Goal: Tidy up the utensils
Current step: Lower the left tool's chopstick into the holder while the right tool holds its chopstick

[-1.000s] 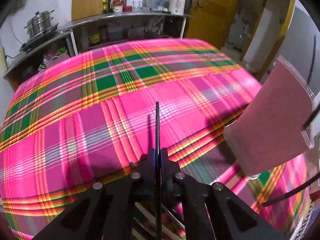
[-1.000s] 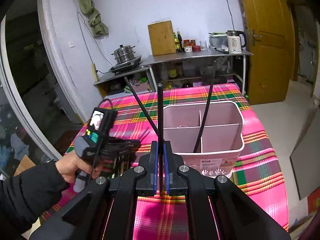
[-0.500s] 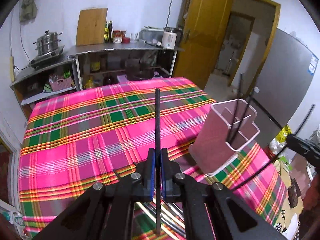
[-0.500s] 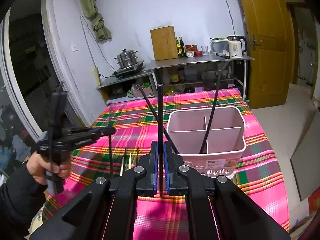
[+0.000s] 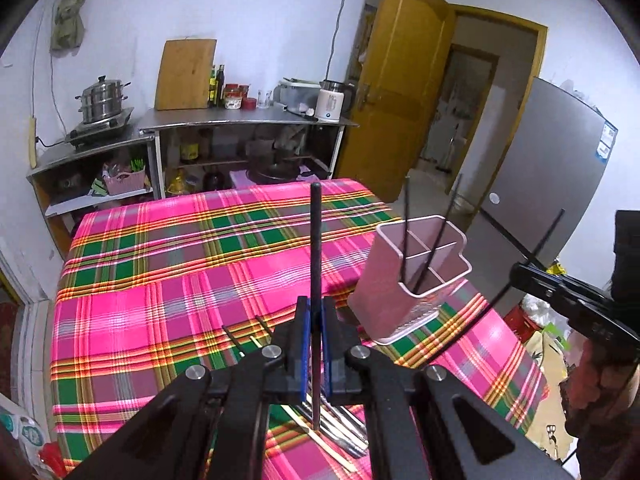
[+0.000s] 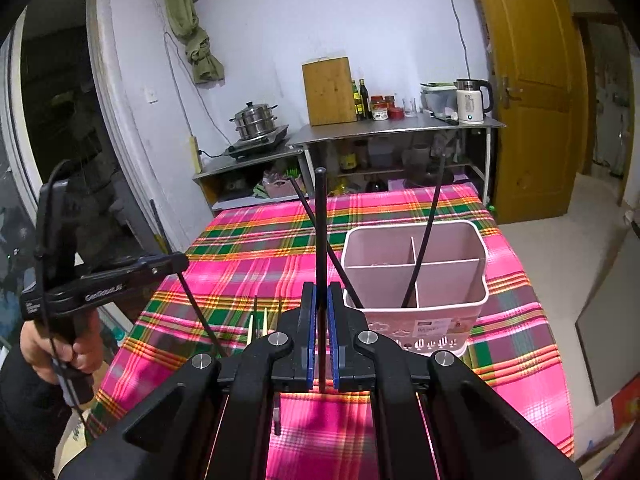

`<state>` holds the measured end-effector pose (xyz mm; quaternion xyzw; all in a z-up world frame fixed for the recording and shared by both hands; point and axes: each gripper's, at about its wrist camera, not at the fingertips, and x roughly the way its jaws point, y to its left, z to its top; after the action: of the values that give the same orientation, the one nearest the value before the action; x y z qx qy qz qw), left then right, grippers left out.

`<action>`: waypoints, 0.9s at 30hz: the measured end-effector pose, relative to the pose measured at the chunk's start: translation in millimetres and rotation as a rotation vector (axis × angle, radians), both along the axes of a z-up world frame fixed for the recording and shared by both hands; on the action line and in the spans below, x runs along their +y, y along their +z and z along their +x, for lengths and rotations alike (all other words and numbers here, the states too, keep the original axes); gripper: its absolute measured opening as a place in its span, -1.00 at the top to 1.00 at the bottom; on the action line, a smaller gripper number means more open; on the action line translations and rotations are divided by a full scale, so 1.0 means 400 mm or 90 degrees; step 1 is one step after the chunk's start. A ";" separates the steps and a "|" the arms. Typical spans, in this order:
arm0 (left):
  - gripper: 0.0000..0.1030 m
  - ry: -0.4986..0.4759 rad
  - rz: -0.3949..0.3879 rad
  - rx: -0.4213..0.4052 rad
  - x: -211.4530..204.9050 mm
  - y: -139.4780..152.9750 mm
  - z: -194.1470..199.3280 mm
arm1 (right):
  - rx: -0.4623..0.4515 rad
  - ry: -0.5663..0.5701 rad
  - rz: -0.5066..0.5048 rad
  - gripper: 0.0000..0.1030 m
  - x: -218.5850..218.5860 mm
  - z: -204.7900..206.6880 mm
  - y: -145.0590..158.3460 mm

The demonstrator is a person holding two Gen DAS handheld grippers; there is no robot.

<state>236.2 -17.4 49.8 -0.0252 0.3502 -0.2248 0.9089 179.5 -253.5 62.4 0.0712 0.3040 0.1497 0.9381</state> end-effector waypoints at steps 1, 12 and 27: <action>0.91 -0.003 -0.001 -0.002 -0.005 0.006 -0.009 | -0.002 0.000 -0.001 0.89 -0.001 -0.001 0.003; 0.91 -0.037 -0.017 -0.026 -0.066 0.062 -0.089 | -0.028 -0.007 -0.011 0.89 -0.003 -0.047 0.052; 0.91 -0.081 -0.068 -0.038 -0.162 0.161 -0.056 | -0.056 -0.037 -0.009 0.89 -0.061 -0.049 0.121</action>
<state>213.8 -82.2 114.4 -0.0447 0.3115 -0.3015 0.9000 159.8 -278.0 110.7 0.0666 0.2617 0.1232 0.9549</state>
